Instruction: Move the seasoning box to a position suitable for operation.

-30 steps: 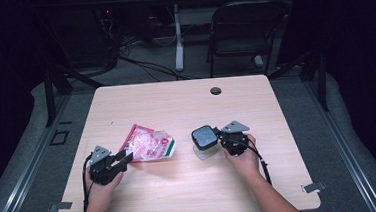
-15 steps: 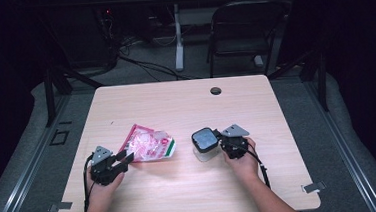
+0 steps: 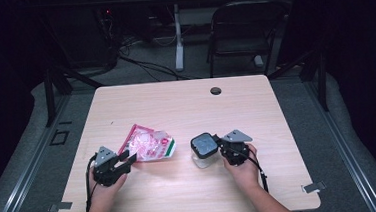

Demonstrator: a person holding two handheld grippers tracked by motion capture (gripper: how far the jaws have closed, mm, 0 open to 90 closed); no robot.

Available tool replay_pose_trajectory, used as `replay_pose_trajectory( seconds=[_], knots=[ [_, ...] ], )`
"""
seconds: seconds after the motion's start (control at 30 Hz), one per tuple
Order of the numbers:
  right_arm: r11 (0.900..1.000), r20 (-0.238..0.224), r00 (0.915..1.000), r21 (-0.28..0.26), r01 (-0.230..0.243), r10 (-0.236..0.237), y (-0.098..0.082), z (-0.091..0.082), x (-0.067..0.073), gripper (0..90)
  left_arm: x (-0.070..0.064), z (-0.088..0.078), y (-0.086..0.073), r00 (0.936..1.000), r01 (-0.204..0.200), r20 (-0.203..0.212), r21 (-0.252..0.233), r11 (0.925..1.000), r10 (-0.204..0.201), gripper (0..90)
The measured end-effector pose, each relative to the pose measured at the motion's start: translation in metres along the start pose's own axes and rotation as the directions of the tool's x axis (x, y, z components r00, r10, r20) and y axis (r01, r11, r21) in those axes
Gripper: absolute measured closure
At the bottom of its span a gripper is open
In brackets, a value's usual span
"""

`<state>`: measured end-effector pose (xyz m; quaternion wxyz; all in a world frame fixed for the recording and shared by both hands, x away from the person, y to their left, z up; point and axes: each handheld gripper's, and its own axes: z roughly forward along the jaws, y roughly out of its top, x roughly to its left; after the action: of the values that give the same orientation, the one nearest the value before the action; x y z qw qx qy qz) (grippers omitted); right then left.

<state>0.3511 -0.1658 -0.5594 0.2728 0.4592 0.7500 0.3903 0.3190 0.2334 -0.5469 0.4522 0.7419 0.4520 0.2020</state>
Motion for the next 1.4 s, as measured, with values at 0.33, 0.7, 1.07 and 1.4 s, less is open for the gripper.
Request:
replay_pose_trajectory(
  seconds=[0.33, 0.7, 1.07, 1.4],
  knots=[
    [0.997, -0.049, 0.9958, -0.003, 0.077, -0.077, -0.008, -0.026, 0.021, 86.6, -0.018, 0.003, 0.003, 0.9982, -0.027, 0.053, 0.000, 0.9996, 0.026, 63.1],
    [0.998, -0.081, 0.9944, -0.024, 0.066, -0.068, -0.013, -0.026, 0.035, 86.5, -0.061, 0.014, 0.004, 0.9819, -0.132, 0.141, 0.027, 0.9909, 0.127, 77.4],
    [0.996, -0.095, 0.9920, -0.023, 0.081, -0.083, -0.015, -0.026, 0.045, 86.0, -0.094, 0.025, 0.002, 0.9544, -0.216, 0.226, 0.074, 0.9736, 0.194, 89.7],
    [0.995, -0.080, 0.9915, -0.024, 0.101, -0.103, -0.020, -0.028, 0.050, 85.8, -0.113, 0.032, 0.002, 0.9276, -0.260, 0.301, 0.097, 0.9607, 0.221, 90.0]
  ],
)
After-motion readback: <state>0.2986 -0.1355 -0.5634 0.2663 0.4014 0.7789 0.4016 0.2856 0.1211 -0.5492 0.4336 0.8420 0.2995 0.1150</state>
